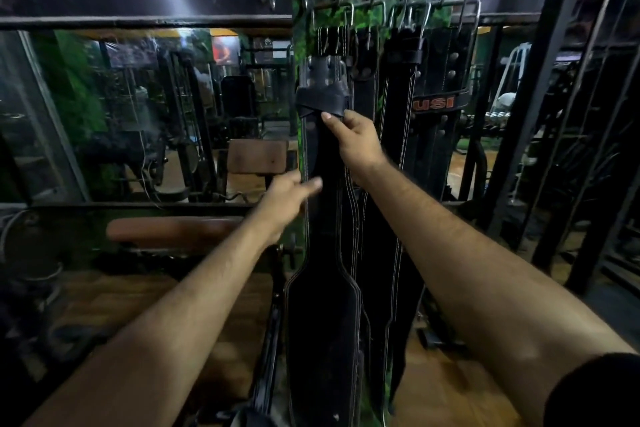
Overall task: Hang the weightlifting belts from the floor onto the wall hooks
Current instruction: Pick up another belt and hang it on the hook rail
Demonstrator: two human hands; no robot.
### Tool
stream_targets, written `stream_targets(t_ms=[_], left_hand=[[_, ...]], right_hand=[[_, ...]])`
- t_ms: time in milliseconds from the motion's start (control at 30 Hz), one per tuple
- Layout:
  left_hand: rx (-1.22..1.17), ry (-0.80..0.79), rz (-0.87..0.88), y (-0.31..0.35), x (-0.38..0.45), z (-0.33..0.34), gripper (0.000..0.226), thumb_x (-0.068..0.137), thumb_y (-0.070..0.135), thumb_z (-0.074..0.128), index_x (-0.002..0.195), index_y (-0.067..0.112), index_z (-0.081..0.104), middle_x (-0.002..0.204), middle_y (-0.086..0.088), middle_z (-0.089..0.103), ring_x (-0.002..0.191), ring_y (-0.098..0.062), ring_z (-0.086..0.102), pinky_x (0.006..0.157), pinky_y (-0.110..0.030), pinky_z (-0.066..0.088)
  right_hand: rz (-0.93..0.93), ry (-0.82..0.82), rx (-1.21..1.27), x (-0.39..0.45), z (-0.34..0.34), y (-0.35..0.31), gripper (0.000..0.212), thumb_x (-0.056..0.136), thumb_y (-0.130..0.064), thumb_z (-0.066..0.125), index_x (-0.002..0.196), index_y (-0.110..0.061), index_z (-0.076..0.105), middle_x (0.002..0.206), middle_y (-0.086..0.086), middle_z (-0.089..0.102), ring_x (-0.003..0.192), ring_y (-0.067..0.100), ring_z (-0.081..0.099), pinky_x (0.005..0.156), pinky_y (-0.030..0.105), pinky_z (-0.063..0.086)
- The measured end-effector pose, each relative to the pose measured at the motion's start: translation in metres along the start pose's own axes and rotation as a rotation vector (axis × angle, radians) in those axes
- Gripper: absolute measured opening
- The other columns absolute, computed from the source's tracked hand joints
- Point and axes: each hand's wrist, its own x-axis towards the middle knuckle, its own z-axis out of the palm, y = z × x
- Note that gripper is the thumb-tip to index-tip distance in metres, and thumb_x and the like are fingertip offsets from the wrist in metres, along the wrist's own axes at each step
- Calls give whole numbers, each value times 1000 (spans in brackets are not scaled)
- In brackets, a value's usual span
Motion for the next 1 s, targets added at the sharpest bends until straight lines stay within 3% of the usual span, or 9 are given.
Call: stream_targets(t_ms=[67, 133, 233, 400, 600, 667, 767, 867, 1000], left_hand=[[-161, 88, 130, 53, 2, 5, 34, 96, 34, 60, 118, 9, 64, 121, -10, 70, 118, -24, 64, 105, -44, 47], [-279, 149, 189, 82, 7, 7, 17, 104, 19, 50, 106, 11, 64, 110, -12, 71, 109, -25, 67, 99, -40, 53], [-350, 185, 187, 89, 8, 12, 18, 104, 13, 49, 111, 6, 64, 108, -15, 72, 104, -25, 70, 93, -38, 57], [-430, 252, 181, 81, -7, 25, 15, 102, 11, 52, 98, 5, 66, 93, -13, 71, 88, -24, 69, 85, -37, 57], [-488, 306, 199, 93, -11, 25, 14, 99, 18, 59, 90, 10, 67, 96, -21, 60, 94, -34, 57, 96, -58, 48], [-514, 314, 188, 100, -4, 15, 14, 98, 19, 60, 90, 11, 68, 99, -21, 61, 95, -34, 58, 100, -59, 47], [-545, 365, 123, 109, 6, 1, 14, 98, 18, 62, 86, 11, 66, 100, -19, 60, 91, -31, 61, 98, -55, 51], [-549, 390, 100, 108, 11, -6, 15, 98, 18, 63, 84, 12, 65, 101, -18, 61, 90, -29, 62, 93, -48, 54], [-541, 385, 126, 114, 19, -21, 18, 98, 20, 62, 81, 15, 63, 91, -9, 64, 83, -20, 65, 77, -36, 57]], right_hand=[[-64, -43, -98, -7, 2, 2, 13, 101, -12, 60, 95, -4, 69, 86, 4, 70, 77, 12, 65, 75, 28, 56], [-148, -80, -194, -13, 1, 4, 20, 101, -16, 59, 109, -2, 70, 98, 3, 73, 90, 13, 68, 84, 29, 56], [-203, -114, -259, -22, -4, 5, 24, 101, -25, 59, 117, -13, 71, 108, -2, 75, 104, 14, 71, 93, 31, 57], [-141, -162, -181, -50, -11, 17, 11, 100, -23, 63, 94, -21, 72, 81, -15, 72, 77, -2, 66, 71, 21, 51], [24, -162, -23, -102, -6, 60, 12, 95, -8, 68, 105, -2, 73, 96, 4, 77, 86, 8, 72, 80, 28, 60], [119, -214, -54, -119, -10, 85, 13, 93, -8, 70, 105, -6, 74, 104, 12, 77, 92, 16, 72, 89, 40, 61], [221, -254, -150, -132, -18, 115, 10, 88, -21, 78, 95, -13, 78, 103, 11, 79, 91, 22, 73, 93, 60, 56], [296, -397, -397, -125, -33, 127, 32, 73, -50, 85, 92, -26, 80, 100, -3, 80, 95, 15, 76, 93, 50, 59], [329, -478, -619, -114, -38, 107, 17, 75, -39, 88, 84, -32, 75, 97, -5, 79, 92, 10, 74, 91, 45, 59]])
